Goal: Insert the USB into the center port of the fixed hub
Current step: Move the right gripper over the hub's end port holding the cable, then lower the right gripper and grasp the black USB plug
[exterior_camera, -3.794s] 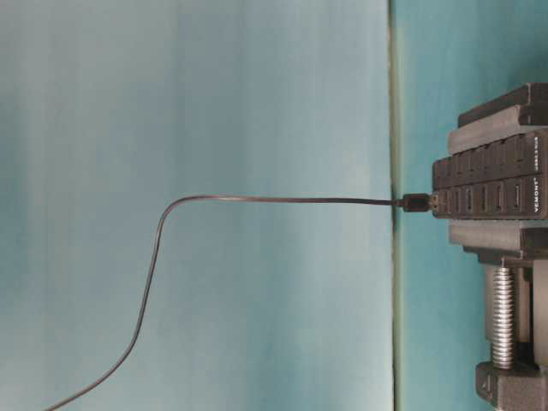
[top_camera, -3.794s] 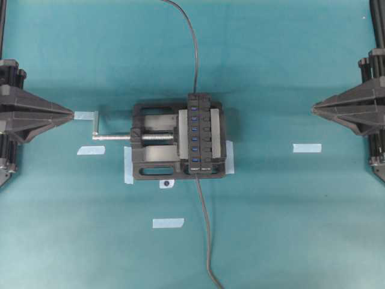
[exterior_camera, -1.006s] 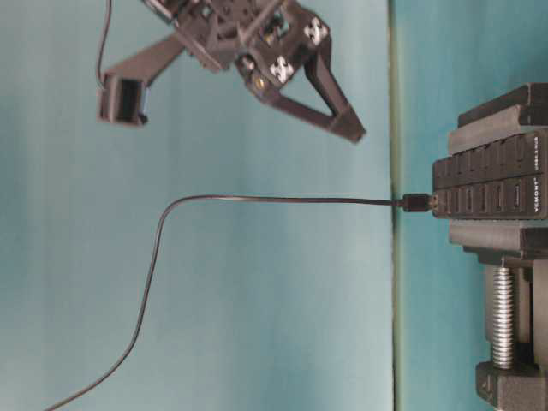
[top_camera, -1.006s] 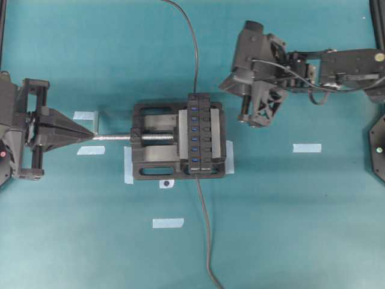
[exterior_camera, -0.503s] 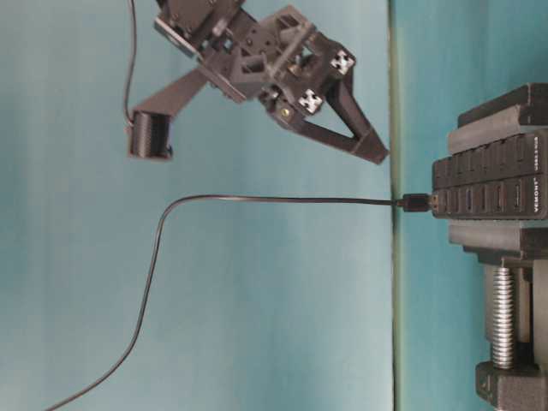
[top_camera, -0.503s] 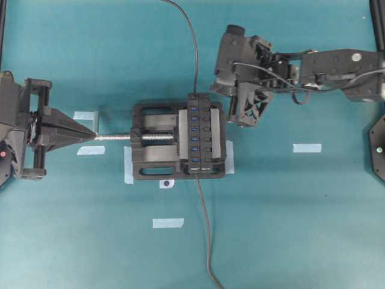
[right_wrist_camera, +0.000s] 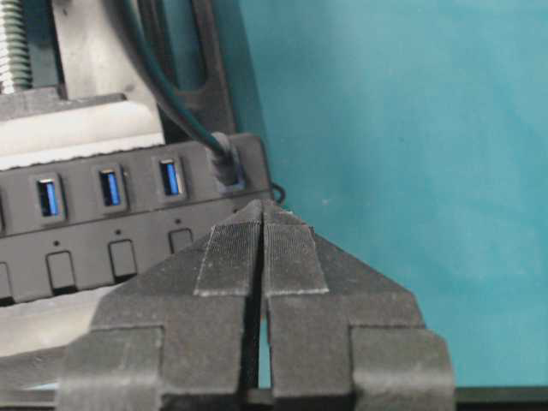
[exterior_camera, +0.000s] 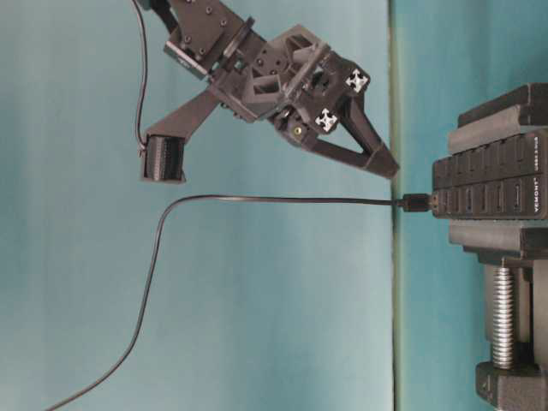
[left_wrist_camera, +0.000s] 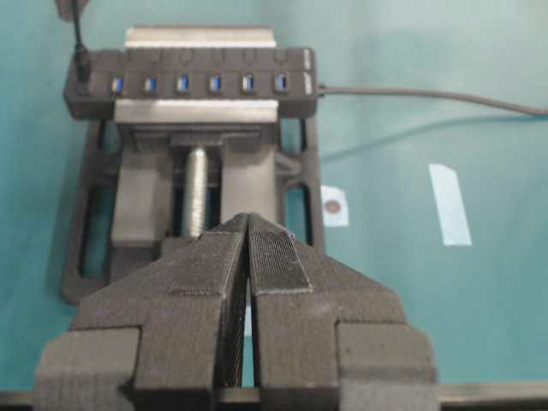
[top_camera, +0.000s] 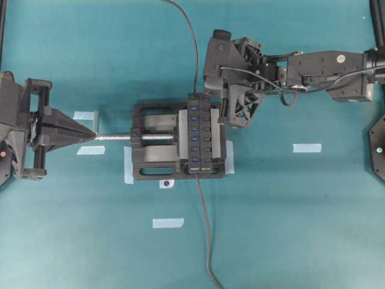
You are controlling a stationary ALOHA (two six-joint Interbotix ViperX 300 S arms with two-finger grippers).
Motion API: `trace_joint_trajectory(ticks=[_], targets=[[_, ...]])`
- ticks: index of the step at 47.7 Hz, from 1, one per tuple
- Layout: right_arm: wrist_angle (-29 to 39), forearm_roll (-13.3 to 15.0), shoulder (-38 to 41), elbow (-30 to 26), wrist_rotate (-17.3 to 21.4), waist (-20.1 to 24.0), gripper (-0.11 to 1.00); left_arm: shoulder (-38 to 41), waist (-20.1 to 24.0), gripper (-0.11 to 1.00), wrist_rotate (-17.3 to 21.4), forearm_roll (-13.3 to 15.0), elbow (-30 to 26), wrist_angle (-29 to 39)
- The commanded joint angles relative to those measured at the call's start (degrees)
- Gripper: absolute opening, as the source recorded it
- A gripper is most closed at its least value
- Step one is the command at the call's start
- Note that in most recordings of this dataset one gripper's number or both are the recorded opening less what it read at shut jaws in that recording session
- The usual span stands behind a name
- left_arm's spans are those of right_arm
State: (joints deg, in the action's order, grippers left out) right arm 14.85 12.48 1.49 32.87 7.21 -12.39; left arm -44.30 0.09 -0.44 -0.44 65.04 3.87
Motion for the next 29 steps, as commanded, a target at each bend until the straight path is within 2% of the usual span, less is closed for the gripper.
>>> trace_joint_trajectory(ticks=[1, 13, 20, 24, 29], targets=[[0.3, 0.1, -0.8, -1.3, -0.6, 0.5, -0.01, 0.2, 0.1, 0.0, -0.1, -0.1, -1.4, -0.3], [1.9, 0.1, -0.8, -1.5, -0.4, 0.6, 0.01, 0.3, 0.1, 0.0, -0.1, -0.1, -1.4, -0.3], [1.6, 0.1, -0.8, -1.5, -0.4, 0.5, 0.08, 0.3, 0.1, 0.0, -0.1, -0.1, -1.4, -0.3], [1.2, 0.1, -0.7, -1.6, -0.4, 0.6, 0.18, 0.3, 0.1, 0.0, -0.1, -0.1, -1.5, -0.3], [1.1, 0.1, -0.7, -1.8, -0.3, 0.6, 0.42, 0.3, 0.1, 0.0, -0.1, -0.1, -1.5, -0.3]])
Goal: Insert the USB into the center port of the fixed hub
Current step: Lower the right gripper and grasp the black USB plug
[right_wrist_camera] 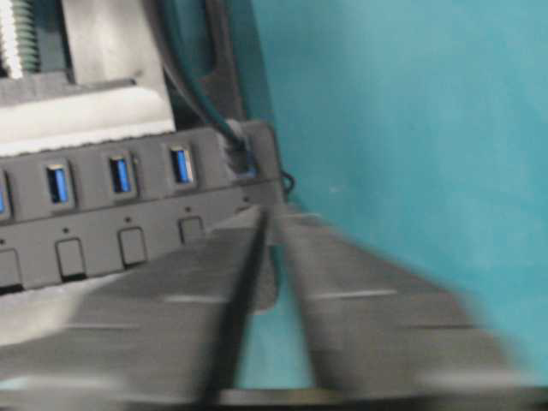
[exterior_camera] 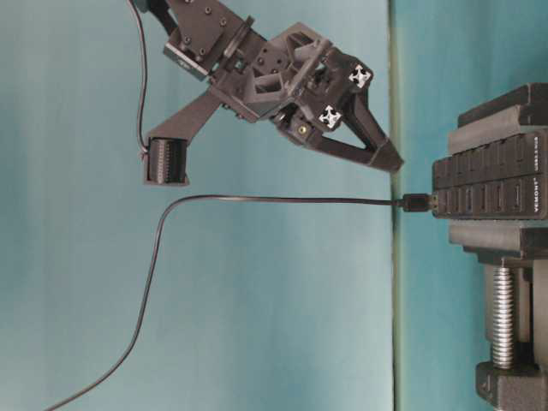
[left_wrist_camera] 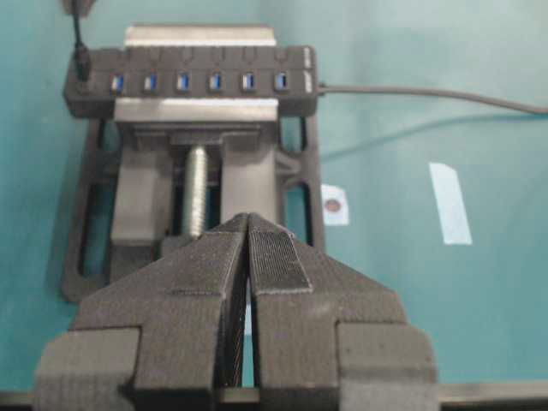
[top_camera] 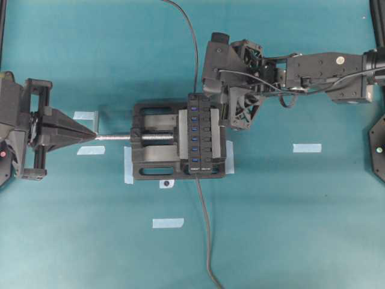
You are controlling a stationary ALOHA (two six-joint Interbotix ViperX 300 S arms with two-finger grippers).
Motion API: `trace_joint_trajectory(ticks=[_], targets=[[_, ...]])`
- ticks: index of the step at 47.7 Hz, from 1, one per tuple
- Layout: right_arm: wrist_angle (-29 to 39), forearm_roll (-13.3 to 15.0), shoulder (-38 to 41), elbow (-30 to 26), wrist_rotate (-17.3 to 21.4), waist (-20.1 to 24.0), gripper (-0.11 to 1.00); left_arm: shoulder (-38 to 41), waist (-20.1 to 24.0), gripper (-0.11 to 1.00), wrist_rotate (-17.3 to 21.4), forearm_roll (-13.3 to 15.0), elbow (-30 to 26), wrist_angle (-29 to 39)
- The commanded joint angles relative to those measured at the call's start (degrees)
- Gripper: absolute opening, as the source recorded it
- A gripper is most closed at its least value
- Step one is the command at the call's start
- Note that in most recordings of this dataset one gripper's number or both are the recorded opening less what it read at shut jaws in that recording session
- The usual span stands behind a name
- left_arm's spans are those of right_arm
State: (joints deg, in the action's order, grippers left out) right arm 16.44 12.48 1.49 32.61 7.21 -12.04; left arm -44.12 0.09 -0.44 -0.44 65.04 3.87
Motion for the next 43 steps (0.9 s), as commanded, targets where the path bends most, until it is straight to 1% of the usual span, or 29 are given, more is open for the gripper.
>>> trace_joint_trajectory(ticks=[1, 7, 9, 10, 17, 25, 43], targets=[[-0.6, 0.1, -0.7, -1.6, -0.3, 0.3, 0.49, 0.2, 0.0, 0.0, -0.1, -0.1, -1.5, -0.3], [-0.6, 0.1, -0.6, -1.9, -0.5, 0.4, 0.83, 0.1, 0.0, 0.0, -0.5, -0.1, -1.5, -0.3], [-0.6, 0.1, -0.5, -2.2, -0.6, 0.5, 0.91, 0.1, 0.1, 0.0, -0.8, -0.1, -1.4, -0.3], [-0.7, 0.1, -0.4, -2.2, -0.5, 0.5, 0.93, 0.1, 0.0, 0.0, -1.0, 0.0, -1.4, -0.3], [-1.7, 0.1, 0.2, -2.8, -0.5, 0.7, 0.86, 0.1, 0.1, 0.0, -1.3, -0.1, -1.4, -0.3], [-2.9, 0.1, 1.7, -3.5, -0.5, 0.7, 0.85, 0.1, 0.1, 0.0, -1.3, -0.1, -1.3, -0.3], [-2.9, 0.1, 3.3, -4.8, -0.5, 0.7, 0.84, 0.1, 0.0, 0.0, -1.3, -0.1, -1.3, -0.3]])
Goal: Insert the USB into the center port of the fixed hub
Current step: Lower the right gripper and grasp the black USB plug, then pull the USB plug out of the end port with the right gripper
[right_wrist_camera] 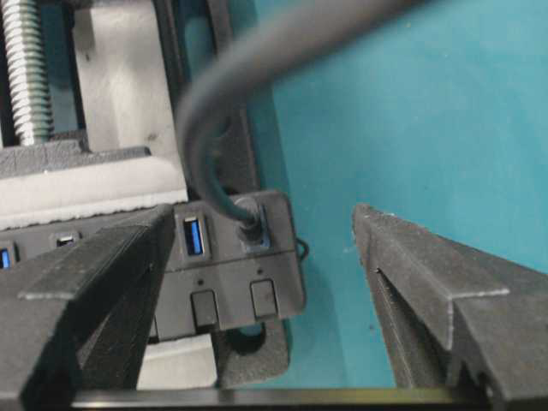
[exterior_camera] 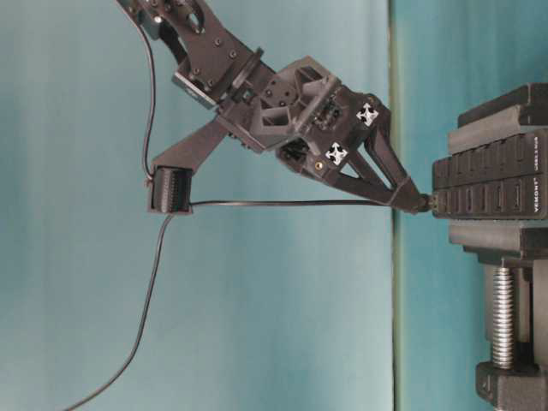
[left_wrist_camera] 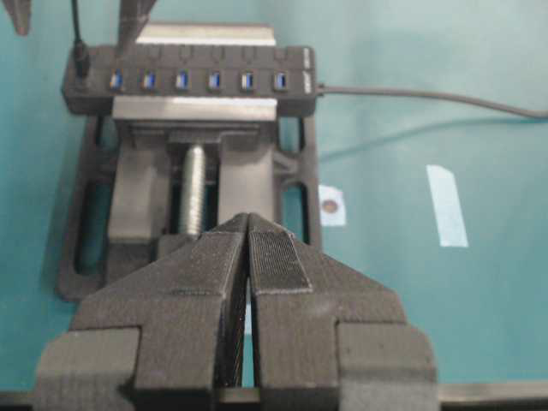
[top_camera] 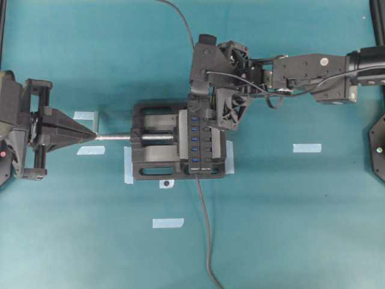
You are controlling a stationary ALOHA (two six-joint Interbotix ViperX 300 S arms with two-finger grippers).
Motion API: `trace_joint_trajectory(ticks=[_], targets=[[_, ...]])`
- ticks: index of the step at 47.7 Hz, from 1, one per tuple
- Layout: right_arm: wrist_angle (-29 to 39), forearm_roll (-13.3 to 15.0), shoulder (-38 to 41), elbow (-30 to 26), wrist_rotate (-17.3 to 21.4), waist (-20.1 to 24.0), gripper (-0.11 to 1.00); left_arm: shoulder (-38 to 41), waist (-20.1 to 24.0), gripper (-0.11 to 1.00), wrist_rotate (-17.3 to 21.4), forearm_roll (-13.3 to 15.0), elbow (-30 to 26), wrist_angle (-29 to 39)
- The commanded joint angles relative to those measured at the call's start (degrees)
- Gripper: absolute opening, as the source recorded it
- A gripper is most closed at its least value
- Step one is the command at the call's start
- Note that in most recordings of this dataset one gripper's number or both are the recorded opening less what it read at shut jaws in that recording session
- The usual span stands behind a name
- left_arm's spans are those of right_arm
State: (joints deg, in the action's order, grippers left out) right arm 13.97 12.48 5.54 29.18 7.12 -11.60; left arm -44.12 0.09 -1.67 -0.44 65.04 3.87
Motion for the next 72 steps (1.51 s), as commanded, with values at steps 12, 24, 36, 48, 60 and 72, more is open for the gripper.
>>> trace_joint_trajectory(ticks=[12, 24, 36, 48, 60, 72], targets=[[-0.4, 0.1, -0.4, -1.5, -0.4, 0.3, 0.67, 0.2, 0.0, 0.0, -0.1, -0.1, -1.2, -0.3], [-0.5, 0.1, -0.2, -1.5, -0.3, 0.3, 0.32, 0.1, 0.0, 0.0, -0.1, -0.1, -1.3, -0.3], [-1.9, 0.1, -0.3, -1.4, 0.3, 0.4, 0.1, 0.1, 0.1, 0.0, -0.1, -0.1, -1.3, -0.3], [-2.0, -0.1, -0.9, -1.3, 0.4, 0.3, 0.1, 0.1, 0.1, 0.0, -0.2, -0.1, -1.3, -0.3], [-2.0, -0.2, -4.0, -1.2, 0.6, 0.3, 0.1, 0.1, 0.1, 0.0, -0.3, 0.0, -1.3, -0.3], [-2.0, -0.3, -8.0, -0.7, 0.6, 0.4, 0.09, 0.1, 0.0, 0.0, -0.3, -0.1, -1.3, -0.3]])
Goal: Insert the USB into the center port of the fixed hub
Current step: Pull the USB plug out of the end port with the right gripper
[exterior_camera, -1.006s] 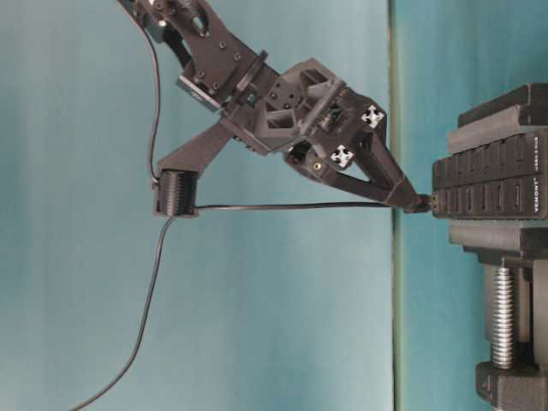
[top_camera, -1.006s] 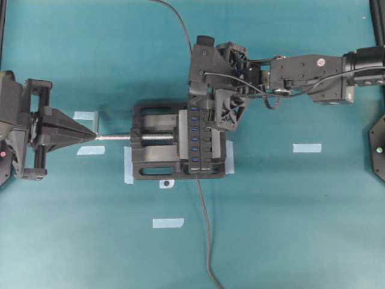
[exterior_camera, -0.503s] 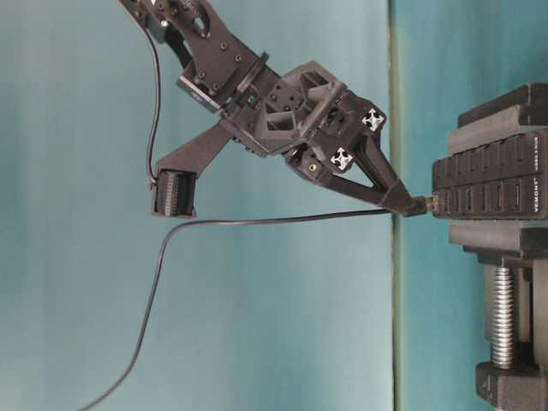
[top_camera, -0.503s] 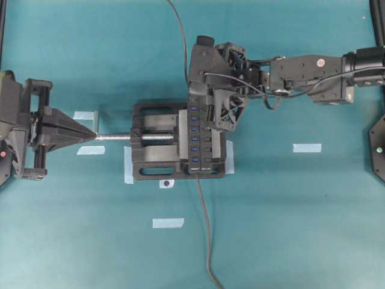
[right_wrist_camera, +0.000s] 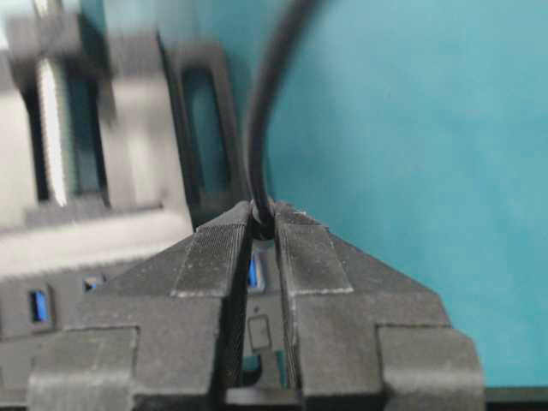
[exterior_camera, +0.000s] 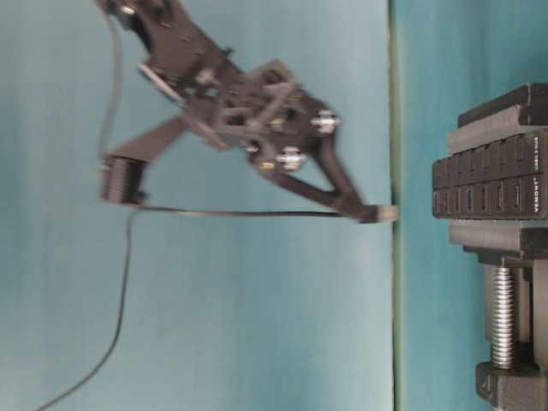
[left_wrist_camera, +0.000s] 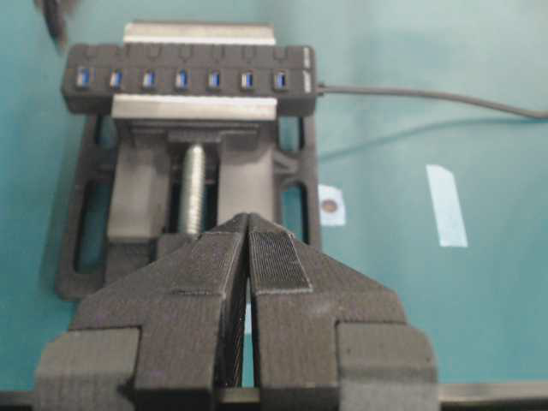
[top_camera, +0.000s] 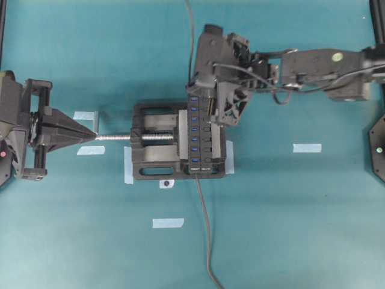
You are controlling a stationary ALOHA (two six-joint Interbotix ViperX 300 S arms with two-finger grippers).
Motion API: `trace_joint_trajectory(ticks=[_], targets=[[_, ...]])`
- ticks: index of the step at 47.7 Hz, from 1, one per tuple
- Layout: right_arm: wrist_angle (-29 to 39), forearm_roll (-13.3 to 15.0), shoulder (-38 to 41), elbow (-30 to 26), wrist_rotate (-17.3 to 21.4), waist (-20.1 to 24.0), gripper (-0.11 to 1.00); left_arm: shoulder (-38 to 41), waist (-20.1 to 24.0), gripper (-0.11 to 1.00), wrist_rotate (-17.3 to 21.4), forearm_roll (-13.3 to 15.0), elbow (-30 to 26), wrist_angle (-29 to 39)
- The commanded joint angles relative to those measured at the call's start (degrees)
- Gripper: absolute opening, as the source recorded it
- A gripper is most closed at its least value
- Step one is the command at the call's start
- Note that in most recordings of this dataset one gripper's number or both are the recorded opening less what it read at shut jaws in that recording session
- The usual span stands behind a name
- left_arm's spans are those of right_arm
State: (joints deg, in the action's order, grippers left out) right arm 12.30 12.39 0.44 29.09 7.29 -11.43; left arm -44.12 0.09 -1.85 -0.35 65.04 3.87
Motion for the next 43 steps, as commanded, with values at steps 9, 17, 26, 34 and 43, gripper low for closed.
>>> trace_joint_trajectory(ticks=[9, 17, 26, 34, 43], targets=[[-0.2, -0.2, -5.5, -0.3, 0.4, 1.1, 0.09, 0.1, 0.1, 0.0, -0.1, -0.1, -1.5, -0.3], [-0.2, -0.3, -6.4, 0.0, 0.4, 1.3, 0.09, 0.1, 0.1, 0.0, -0.1, -0.2, -1.5, -0.3], [-0.4, -0.2, -6.4, 0.2, 0.5, 1.4, 0.09, 0.1, 0.1, 0.0, -0.1, -0.1, -1.5, -0.3], [-0.4, -0.3, -6.4, 0.3, 0.5, 1.4, 0.08, 0.1, 0.1, 0.0, -0.2, -0.1, -1.5, -0.3], [-0.4, -0.3, -6.4, 0.4, 0.5, 1.7, 0.08, 0.1, 0.1, 0.0, -0.2, -0.2, -1.5, -0.3]])
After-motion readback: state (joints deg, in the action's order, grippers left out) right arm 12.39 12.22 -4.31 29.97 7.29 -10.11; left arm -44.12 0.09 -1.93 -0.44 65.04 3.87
